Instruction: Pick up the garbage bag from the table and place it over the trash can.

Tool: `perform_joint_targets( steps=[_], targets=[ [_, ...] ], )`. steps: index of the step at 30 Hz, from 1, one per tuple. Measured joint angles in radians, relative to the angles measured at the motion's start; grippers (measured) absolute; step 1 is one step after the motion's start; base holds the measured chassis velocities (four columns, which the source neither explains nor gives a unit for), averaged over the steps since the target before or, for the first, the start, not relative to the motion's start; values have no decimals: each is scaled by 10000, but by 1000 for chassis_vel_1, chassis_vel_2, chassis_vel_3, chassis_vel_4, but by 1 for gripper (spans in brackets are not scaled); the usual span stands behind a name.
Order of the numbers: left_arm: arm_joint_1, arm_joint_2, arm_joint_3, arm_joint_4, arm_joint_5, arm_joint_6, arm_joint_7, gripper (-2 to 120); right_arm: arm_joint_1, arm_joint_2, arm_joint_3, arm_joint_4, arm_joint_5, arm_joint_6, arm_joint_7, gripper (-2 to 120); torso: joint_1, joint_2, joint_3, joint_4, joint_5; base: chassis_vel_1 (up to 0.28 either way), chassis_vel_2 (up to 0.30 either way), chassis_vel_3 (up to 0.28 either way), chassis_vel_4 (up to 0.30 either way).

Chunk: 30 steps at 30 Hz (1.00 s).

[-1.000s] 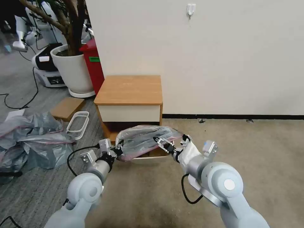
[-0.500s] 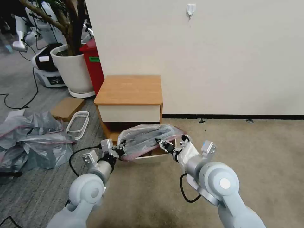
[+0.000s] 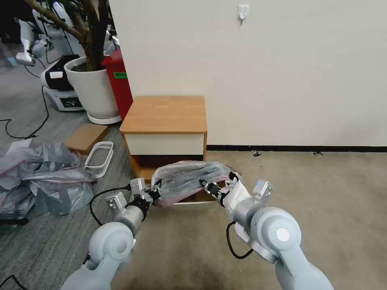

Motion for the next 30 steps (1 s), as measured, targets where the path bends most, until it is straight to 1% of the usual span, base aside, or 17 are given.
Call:
perform_joint_targets(
  steps=[6,12,16,23,24,30],
  targets=[
    [-203,-136,-7,175,-132,-18,-232,4,-304,-26,-23,117,-347,413,-706,0,0,0,0,0,0,0,0,0,0],
    [-348,-269,-42,299,-398,-31,-440,4,-500,-26,-23,142,-647,737,-1186,0,0,0,0,0,0,0,0,0,0],
    [-564,-451,-126,455,-744,-99,-784,4,-882,-22,-27,209,-977,997,-1634,0,0,0,0,0,0,0,0,0,0],
    [-714,-499,-177,560,-1004,-180,-1011,4,-1180,-31,76,271,-1106,1179,-1817,0,1,0,0,0,0,0,0,0,0],
    [-767,-514,-197,562,-1188,-196,-1162,4,-1288,-45,130,283,-1128,1229,-1843,0,0,0,0,0,0,0,0,0,0],
    [-831,-545,-214,563,-1440,-200,-1474,4,-1612,-60,179,303,-1229,1325,-1918,0,0,0,0,0,0,0,0,0,0]
  ],
)
